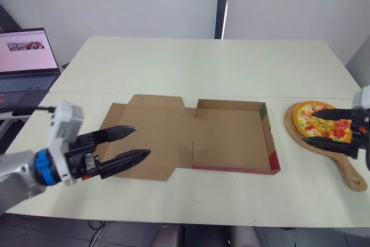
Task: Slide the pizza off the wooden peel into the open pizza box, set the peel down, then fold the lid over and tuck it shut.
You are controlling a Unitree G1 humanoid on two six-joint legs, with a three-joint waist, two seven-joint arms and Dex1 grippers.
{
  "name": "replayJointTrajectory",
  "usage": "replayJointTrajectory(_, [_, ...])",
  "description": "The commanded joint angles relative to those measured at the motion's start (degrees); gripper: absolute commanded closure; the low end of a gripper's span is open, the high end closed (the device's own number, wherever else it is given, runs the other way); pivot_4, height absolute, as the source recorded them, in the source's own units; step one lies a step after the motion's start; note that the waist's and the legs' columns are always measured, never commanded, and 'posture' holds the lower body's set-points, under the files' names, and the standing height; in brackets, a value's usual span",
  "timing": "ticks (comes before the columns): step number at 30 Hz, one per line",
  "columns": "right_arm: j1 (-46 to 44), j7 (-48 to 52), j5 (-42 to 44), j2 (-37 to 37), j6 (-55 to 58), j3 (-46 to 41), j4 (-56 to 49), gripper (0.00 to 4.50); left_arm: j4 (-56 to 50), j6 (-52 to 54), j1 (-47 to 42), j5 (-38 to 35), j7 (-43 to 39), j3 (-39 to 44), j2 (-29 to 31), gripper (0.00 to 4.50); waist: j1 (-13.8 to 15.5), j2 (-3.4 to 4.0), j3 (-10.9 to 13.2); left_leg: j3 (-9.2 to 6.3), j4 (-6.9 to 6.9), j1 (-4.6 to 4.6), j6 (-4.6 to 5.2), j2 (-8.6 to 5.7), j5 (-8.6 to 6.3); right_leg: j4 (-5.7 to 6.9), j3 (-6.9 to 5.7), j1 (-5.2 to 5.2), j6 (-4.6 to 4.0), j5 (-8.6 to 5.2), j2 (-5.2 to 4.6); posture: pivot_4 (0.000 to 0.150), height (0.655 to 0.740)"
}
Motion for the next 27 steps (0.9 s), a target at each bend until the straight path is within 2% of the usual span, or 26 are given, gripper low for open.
replayJointTrajectory(1, [5.96, -0.09, -2.91, 0.68, 0.04, -8.64, 0.21, 0.00, 0.41, -4.83, -9.49, 3.83, -5.37, -7.69, 2.47, 0.01, 0.01, 0.00, 0.00, 0.01, 0.00, 0.00, 0.01, 0.00, -0.01, 0.00, 0.03, 0.00, 0.00, 0.00, 0.01, 0.150, 0.7400])
replayJointTrajectory(4, [10.62, -1.29, -4.32, 2.77, 0.11, -12.37, 0.11, 0.00, 1.88, -6.20, -16.53, 5.28, -7.62, -13.08, 1.92, 0.01, -0.13, -0.04, 0.02, 0.05, 0.00, 0.01, 0.06, -0.02, -0.03, -0.01, 0.11, 0.01, 0.05, 0.03, 0.02, 0.150, 0.7400])
replayJointTrajectory(9, [16.27, -5.53, -7.47, 6.97, -0.61, -14.44, 0.01, 0.00, 2.95, -8.68, -22.61, 9.56, -12.93, -20.10, 1.03, 0.01, -0.55, -0.10, 0.06, 0.16, 0.03, 0.05, 0.08, -0.02, -0.04, -0.01, 0.29, 0.03, 0.25, 0.07, 0.08, 0.150, 0.7400])
replayJointTrajectory(16, [13.64, -14.94, -12.29, 6.75, 3.56, -7.80, 1.84, 0.00, 4.36, -13.20, -27.93, 16.78, -17.47, -28.19, -3.25, 0.01, -0.64, -0.20, 0.11, 0.35, 0.10, 0.10, 0.09, -0.02, -0.03, -0.01, 0.57, 0.04, 0.39, 0.00, 0.16, 0.150, 0.7400])
replayJointTrajectory(19, [8.85, -18.56, -13.10, 6.45, 6.81, -3.14, 4.94, 0.00, 4.11, -15.31, -29.65, 19.91, -18.23, -30.99, -5.82, 0.01, -0.72, -0.25, 0.15, 0.34, 0.12, 0.10, 0.09, -0.02, -0.03, -0.01, 0.60, 0.04, 0.43, 0.12, 0.17, 0.150, 0.7400])
replayJointTrajectory(27, [1.01, -22.20, -14.84, 6.85, 8.64, 6.12, 13.92, 0.00, 3.58, -17.10, -31.72, 23.88, -19.10, -34.34, -9.72, 0.01, -0.54, -0.25, 0.15, 0.30, 0.12, 0.06, 0.08, -0.04, -0.03, -0.05, 0.61, 0.01, 0.37, 0.28, 0.17, 0.150, 0.7400])
